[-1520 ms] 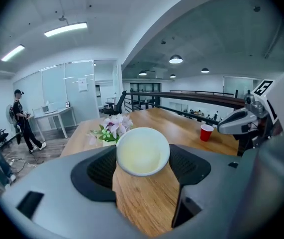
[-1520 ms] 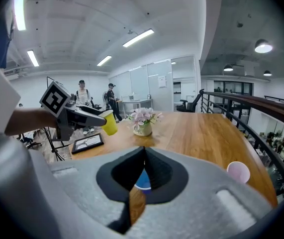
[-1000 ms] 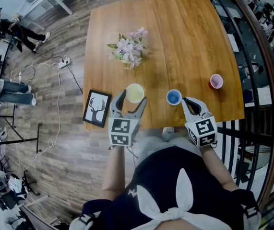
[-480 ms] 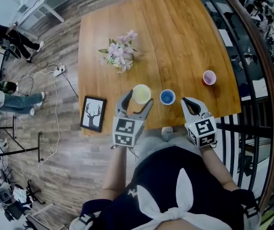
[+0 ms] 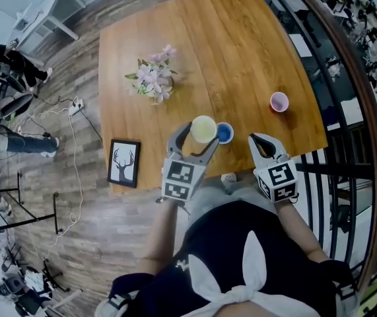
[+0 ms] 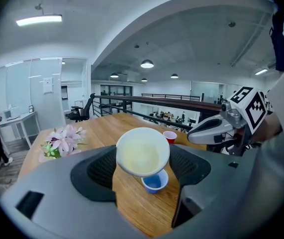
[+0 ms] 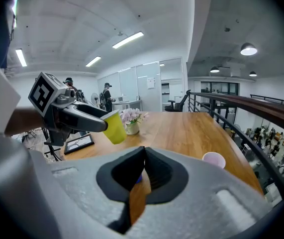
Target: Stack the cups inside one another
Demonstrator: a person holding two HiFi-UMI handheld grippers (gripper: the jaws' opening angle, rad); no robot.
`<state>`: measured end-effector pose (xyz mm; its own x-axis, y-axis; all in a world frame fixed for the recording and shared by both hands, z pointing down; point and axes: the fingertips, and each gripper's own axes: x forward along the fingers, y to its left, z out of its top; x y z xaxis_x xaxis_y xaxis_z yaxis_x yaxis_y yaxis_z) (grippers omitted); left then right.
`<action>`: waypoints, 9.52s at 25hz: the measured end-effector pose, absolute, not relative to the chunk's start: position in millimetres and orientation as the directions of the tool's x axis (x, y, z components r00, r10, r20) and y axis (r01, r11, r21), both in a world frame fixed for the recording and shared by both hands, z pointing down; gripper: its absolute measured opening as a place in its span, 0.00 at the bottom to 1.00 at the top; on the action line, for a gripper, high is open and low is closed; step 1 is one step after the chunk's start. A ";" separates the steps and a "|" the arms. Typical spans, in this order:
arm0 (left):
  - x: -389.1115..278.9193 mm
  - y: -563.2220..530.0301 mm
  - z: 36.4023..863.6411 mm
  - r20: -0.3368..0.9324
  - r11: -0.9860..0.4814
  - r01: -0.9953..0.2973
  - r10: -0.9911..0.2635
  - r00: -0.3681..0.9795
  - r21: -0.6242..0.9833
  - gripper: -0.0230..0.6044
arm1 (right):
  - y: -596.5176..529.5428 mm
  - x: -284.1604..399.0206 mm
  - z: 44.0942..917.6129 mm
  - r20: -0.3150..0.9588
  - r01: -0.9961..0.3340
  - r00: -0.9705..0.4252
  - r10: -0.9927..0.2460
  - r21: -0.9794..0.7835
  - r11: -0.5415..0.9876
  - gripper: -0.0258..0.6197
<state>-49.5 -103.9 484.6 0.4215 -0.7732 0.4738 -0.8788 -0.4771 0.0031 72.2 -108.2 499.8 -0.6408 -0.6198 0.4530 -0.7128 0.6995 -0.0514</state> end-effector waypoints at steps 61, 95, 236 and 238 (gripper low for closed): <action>-16.6 -122.8 550.7 0.565 -0.539 -0.839 -0.672 0.478 0.068 0.58 | -104.6 68.3 505.3 0.481 -0.744 -0.599 -0.640 -0.038 0.667 0.04; -55.5 -122.9 534.7 0.552 -0.450 -0.889 -0.722 0.417 0.082 0.06 | -158.9 127.7 491.6 0.455 -0.834 -0.485 -0.747 0.017 0.552 0.37; -139.5 -56.9 510.2 0.553 -0.376 -0.916 -0.738 0.386 0.137 0.06 | -105.5 8.4 486.9 0.544 -0.677 -0.606 -0.581 0.030 0.735 0.52; -142.4 -56.7 510.3 0.553 -0.372 -0.918 -0.740 0.383 0.137 0.06 | -104.6 6.7 488.0 0.546 -0.677 -0.606 -0.579 0.028 0.736 0.52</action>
